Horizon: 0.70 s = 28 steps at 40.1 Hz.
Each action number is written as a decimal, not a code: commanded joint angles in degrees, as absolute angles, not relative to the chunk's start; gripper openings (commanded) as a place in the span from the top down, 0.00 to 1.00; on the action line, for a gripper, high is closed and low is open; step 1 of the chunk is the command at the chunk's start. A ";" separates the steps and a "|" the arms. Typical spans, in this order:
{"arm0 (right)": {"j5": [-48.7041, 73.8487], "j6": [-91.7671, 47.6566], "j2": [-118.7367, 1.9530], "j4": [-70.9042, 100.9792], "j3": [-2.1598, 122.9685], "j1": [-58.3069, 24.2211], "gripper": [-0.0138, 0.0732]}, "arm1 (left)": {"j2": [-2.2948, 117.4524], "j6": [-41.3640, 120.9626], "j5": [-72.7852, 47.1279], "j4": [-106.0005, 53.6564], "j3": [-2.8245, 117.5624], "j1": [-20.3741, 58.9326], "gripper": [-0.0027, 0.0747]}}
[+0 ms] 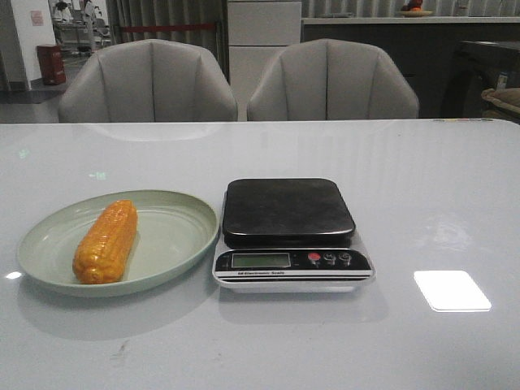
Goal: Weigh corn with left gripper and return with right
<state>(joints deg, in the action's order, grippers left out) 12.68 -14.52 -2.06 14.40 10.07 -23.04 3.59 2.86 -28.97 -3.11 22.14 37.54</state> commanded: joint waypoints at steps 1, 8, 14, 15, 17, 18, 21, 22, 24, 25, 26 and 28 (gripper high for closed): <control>7.76 -15.07 -2.71 14.87 11.67 -22.63 0.59 | 4.43 2.60 -24.76 -3.39 23.56 37.72 0.79; 7.76 -15.07 -2.71 14.87 11.67 -22.63 0.59 | 4.43 2.60 -24.76 -3.39 23.47 37.72 0.79; 7.76 -15.07 -2.71 14.87 11.67 -22.63 0.59 | 4.43 2.60 -24.51 -3.39 21.65 37.39 0.79; 7.76 -15.07 -2.71 14.87 11.67 -22.63 0.59 | 4.43 2.60 -24.36 -3.39 21.24 36.95 0.79; 7.76 -15.07 -2.71 14.87 11.67 -22.63 0.59 | 4.43 2.60 -23.79 -3.39 20.05 35.68 0.79; 7.76 -15.07 -2.71 14.87 11.67 -22.63 0.59 | 4.43 2.60 -23.49 -3.23 19.16 34.69 0.79; 7.76 -15.07 -2.71 14.87 11.67 -22.63 0.59 | 4.43 2.60 -20.74 -1.06 16.43 31.60 0.79; 7.76 -15.07 -2.71 14.87 11.67 -22.63 0.59 | 4.33 2.60 -19.34 -0.64 15.67 30.15 0.79; 7.76 -15.07 -2.71 14.87 11.67 -22.63 0.59 | 4.18 2.60 -16.58 0.00 14.02 27.45 0.79; 7.76 -15.07 -2.71 14.87 11.67 -22.63 0.59 | 4.07 2.60 -15.28 0.00 13.10 25.86 0.79; 7.76 -15.07 -2.71 14.87 11.67 -22.63 0.59 | 3.84 2.60 -13.57 0.00 12.20 24.64 0.79; 7.76 -15.07 -2.71 14.87 11.67 -22.63 0.59 | 3.44 2.60 -10.68 0.00 10.78 21.86 0.79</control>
<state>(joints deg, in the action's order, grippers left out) 12.59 -14.52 -2.06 14.40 10.07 -23.04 3.37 2.86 -20.05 0.00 11.15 25.19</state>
